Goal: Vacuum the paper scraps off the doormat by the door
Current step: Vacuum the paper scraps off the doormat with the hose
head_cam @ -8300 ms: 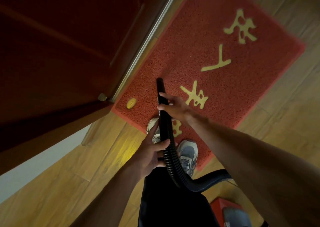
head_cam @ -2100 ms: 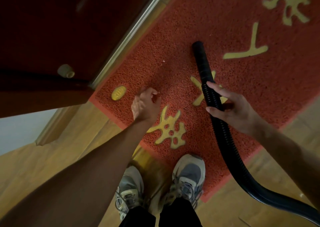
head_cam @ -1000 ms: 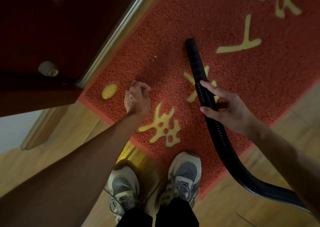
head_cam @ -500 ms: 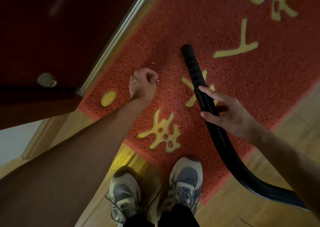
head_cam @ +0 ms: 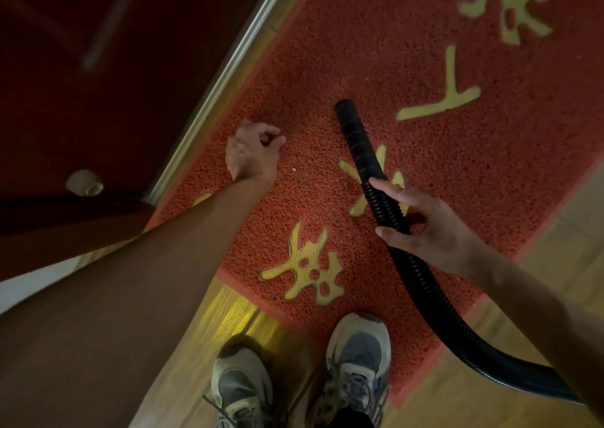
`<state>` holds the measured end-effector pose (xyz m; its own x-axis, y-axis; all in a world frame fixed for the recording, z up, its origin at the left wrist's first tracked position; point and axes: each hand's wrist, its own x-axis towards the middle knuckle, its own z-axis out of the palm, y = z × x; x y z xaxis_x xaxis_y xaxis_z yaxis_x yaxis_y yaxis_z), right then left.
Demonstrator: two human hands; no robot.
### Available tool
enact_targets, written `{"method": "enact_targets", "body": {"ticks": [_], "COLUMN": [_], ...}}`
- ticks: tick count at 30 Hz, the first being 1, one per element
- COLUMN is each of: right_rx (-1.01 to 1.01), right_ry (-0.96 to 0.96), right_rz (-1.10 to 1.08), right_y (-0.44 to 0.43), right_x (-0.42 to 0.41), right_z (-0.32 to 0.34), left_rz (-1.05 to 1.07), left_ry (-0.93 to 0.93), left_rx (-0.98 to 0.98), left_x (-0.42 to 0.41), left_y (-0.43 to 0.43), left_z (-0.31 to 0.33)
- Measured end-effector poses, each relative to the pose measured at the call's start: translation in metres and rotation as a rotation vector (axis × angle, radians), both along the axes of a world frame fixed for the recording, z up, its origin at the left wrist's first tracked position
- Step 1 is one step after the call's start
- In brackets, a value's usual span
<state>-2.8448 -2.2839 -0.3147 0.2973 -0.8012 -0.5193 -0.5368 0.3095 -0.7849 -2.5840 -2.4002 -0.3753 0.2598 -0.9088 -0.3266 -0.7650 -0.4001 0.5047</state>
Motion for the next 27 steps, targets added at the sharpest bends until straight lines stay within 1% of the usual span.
{"method": "enact_targets", "body": {"ticks": [4, 7, 17, 22, 27], "right_rx": [-0.004, -0.002, -0.013, 0.016, 0.038], "right_ry": [-0.004, -0.006, 0.018, 0.011, -0.032], "right_rz": [-0.003, -0.011, -0.027, -0.027, -0.042], "right_y": [0.001, 0.001, 0.002, 0.002, 0.004], "right_x": [-0.002, -0.002, 0.001, 0.006, 0.015], "right_z": [-0.003, -0.004, 0.001, 0.007, 0.01], "left_rz": [-0.074, -0.071, -0.081, -0.102, -0.083], "left_ry": [-0.045, -0.046, 0.051, 0.069, 0.09], "left_rx": [-0.016, -0.039, -0.136, -0.122, -0.06], "left_x": [-0.002, -0.003, 0.0, 0.005, 0.009], "left_y": [-0.001, -0.002, -0.002, 0.002, 0.012], "left_z": [-0.004, -0.01, -0.015, -0.013, -0.004]}}
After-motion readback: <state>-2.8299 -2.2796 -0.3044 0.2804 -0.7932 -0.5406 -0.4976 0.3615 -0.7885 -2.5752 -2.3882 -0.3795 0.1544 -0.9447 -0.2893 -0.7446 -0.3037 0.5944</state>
